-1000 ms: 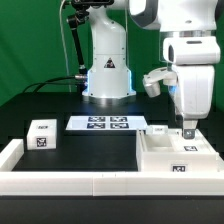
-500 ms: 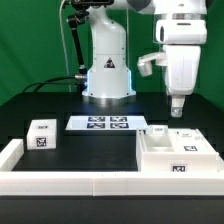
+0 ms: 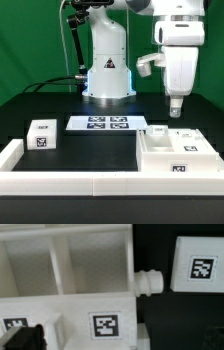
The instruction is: Assemble cabinet
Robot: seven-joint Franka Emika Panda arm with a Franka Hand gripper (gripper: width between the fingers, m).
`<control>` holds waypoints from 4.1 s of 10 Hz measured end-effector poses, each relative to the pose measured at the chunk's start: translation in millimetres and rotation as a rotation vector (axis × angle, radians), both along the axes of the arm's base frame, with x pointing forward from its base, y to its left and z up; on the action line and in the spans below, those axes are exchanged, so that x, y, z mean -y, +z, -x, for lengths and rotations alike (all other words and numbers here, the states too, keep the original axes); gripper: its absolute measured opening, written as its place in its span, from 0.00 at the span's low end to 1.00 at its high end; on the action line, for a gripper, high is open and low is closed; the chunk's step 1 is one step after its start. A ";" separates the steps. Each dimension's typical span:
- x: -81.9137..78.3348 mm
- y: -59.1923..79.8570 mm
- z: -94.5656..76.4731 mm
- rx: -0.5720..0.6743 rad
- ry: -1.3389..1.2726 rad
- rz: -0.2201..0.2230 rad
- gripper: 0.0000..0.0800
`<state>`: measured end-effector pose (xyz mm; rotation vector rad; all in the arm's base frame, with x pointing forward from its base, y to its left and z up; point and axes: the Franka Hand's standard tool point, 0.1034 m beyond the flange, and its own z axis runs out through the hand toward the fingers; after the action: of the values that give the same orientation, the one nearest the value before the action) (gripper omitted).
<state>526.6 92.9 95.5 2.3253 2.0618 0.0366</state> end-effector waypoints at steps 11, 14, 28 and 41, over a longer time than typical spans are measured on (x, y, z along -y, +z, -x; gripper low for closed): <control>0.2 -37.4 87.8 -0.008 -0.009 -0.037 1.00; 2.2 -56.0 101.5 -0.025 -0.019 -0.055 1.00; 0.9 -84.0 114.7 -0.060 -0.033 -0.080 0.08; 26.6 -28.9 80.5 -0.062 0.010 0.007 0.09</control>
Offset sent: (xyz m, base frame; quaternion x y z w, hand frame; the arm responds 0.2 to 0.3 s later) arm -0.0681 -0.0011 -0.0060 -0.0176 0.0418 0.0096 0.9989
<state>446.1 66.3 66.6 2.3412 2.0982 -0.0427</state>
